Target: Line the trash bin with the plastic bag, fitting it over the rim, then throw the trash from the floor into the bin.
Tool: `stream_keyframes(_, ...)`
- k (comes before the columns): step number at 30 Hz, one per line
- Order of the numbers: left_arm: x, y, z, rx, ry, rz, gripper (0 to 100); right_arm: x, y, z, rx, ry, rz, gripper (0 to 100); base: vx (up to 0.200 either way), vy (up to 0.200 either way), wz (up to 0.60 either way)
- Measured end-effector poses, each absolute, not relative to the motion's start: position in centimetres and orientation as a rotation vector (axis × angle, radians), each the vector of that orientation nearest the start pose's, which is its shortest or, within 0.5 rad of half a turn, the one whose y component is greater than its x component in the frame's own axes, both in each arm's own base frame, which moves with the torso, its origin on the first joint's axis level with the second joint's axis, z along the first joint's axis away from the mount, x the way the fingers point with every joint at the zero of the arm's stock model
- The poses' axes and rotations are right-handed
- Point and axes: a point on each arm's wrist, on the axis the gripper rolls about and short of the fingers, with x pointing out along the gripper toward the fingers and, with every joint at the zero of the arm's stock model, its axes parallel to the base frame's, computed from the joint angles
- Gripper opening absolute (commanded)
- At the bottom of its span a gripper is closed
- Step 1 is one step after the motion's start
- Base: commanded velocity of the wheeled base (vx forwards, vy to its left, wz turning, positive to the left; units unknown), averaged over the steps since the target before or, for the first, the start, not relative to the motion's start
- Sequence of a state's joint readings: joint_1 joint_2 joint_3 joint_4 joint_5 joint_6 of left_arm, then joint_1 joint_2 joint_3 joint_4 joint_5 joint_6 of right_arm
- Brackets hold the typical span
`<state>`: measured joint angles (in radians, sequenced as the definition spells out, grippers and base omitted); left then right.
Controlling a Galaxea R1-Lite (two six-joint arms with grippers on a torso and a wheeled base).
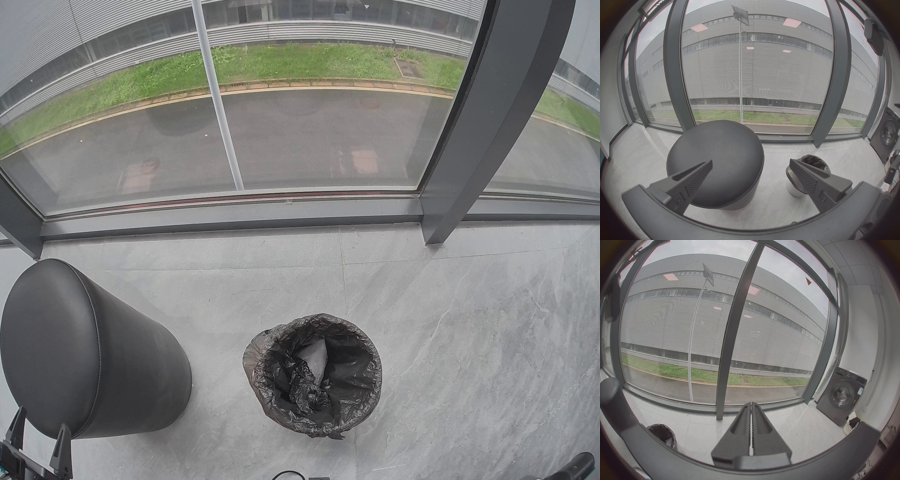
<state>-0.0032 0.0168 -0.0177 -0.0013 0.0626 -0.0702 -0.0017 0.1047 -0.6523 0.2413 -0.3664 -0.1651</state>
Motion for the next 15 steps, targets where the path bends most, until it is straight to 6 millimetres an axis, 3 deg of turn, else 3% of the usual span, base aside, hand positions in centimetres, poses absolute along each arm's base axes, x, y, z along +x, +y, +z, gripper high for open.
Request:
stream_keyframes(9, -2.3, 0.1, 8.1, -0.070, -0.004, 0.059, 100, -4.6, -0.7, 14.5, -0.097, -0.224, -0.353, 0, 0.000, 0.000, 0.00)
stream_keyframes(15, -2.3, 0.1, 8.1, -0.070, -0.004, 0.059, 100, -2.8, -0.7, 10.3, -0.068, -0.129, -0.307, 0, 0.000, 0.000, 0.00)
